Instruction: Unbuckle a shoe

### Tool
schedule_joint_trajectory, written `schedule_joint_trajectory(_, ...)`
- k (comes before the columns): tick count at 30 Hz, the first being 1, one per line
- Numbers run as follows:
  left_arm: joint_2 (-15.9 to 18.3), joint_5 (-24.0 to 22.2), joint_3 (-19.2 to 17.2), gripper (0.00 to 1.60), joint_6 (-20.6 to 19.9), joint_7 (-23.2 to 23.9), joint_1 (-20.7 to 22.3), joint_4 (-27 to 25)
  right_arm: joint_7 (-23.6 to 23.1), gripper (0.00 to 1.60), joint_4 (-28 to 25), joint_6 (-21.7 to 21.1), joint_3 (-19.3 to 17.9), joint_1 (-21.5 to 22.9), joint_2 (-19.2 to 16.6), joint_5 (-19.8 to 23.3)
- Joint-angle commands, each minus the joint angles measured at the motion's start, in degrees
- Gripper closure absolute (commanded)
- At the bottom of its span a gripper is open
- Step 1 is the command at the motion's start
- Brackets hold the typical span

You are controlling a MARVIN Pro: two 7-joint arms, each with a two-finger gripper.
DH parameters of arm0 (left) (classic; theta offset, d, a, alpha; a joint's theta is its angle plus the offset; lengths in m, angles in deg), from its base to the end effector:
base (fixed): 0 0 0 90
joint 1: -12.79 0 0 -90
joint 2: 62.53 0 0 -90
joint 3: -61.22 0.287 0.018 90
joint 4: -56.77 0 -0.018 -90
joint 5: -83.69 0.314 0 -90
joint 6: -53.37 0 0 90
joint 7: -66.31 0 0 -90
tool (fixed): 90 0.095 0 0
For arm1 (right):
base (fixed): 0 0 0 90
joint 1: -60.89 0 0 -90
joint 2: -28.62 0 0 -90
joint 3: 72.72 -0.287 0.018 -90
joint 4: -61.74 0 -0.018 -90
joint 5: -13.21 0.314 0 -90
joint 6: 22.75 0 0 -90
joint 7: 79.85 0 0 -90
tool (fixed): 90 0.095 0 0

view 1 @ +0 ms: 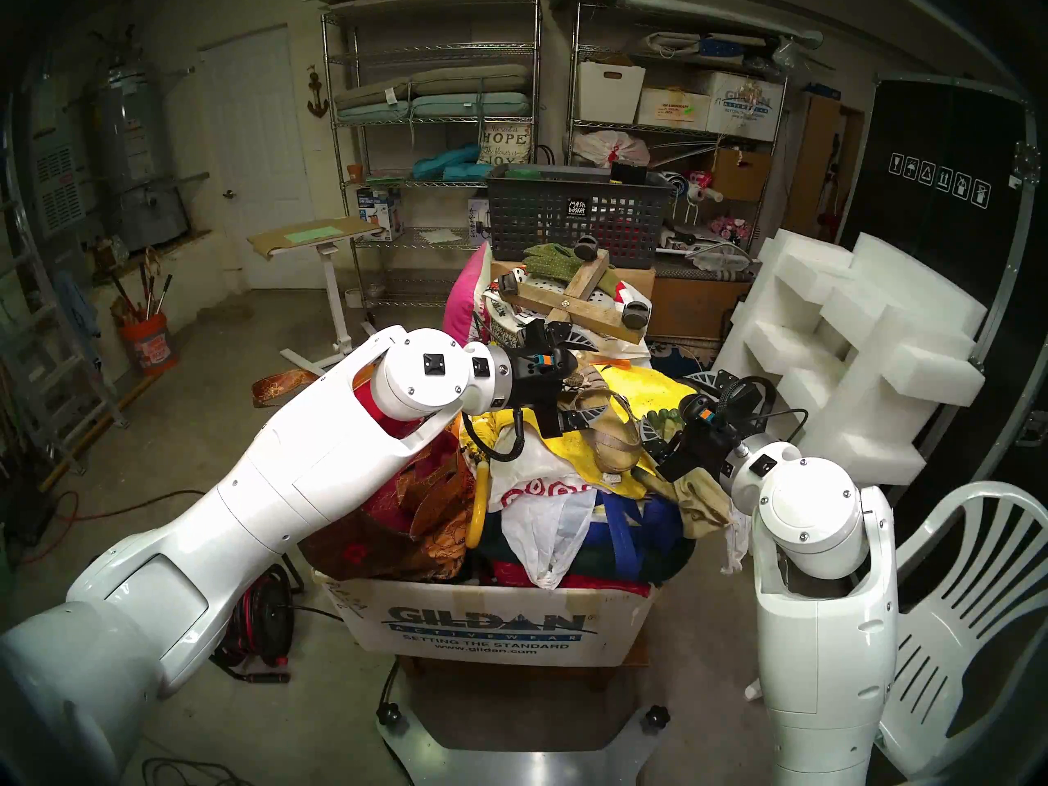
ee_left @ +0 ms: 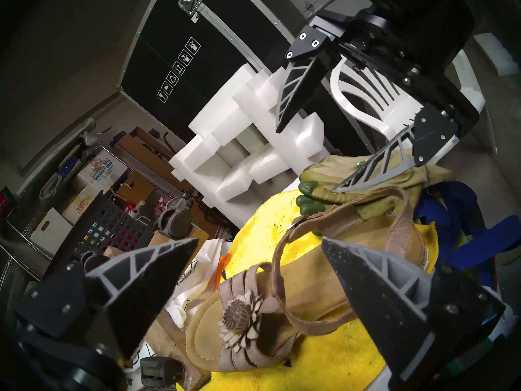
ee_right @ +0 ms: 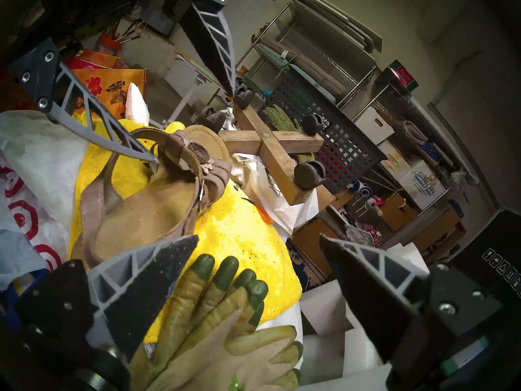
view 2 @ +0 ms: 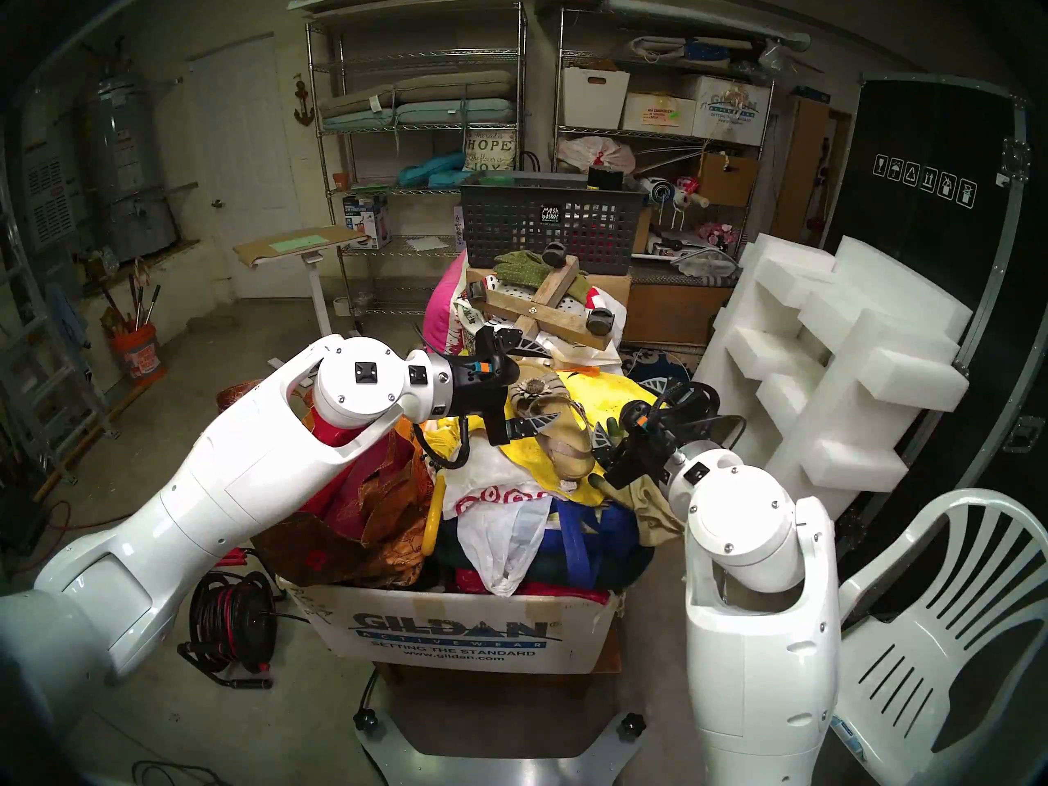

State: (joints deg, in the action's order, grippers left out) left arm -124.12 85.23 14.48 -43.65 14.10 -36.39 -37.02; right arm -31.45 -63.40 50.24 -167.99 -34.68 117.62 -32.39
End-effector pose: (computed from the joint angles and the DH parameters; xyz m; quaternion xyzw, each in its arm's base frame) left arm 0.4613 -0.1448 -0.1407 0.4743 -0.6491 0.5899 0.0761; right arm 0.3617 -0.0076 -0.1664 0.6817 0.3671 0.6100 0.1685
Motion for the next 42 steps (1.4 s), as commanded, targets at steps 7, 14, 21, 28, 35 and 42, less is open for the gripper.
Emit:
schedule_joint_trajectory(7,-2.1,0.7,2.0,0.0,1.8,2.3,2.7,5.2,-3.4,0.26,-0.8,1.2,-0.3,-0.1,-2.0,0.6)
schedule_joint_trajectory(14,-1.9,0.9,1.5,0.0,2.4,2.2,2.8,5.6,-5.6,0.53,-0.2,2.2,-0.2,0.9,-3.4,0.7)
schedule_joint_trajectory(21,-2.2,0.8,1.5,0.33,2.7,2.3,2.4,5.2,-7.1,0.8,0.2,2.8,1.4,1.7,-4.0,0.3)
schedule_joint_trajectory(28,-1.3,0.3,1.2,0.29,2.3,2.3,1.7,3.6,-8.1,0.46,-0.3,2.8,2.0,1.5,-4.1,0.2)
schedule_joint_trajectory(35,-0.7,-0.4,1.6,0.72,2.4,3.2,1.2,4.3,-8.9,0.48,-0.5,2.7,2.6,1.3,-4.6,-0.3)
schedule_joint_trajectory(42,-0.9,-0.2,2.3,0.58,3.1,3.1,1.1,6.1,-9.3,0.53,-0.6,2.4,3.1,1.5,-4.8,-1.0)
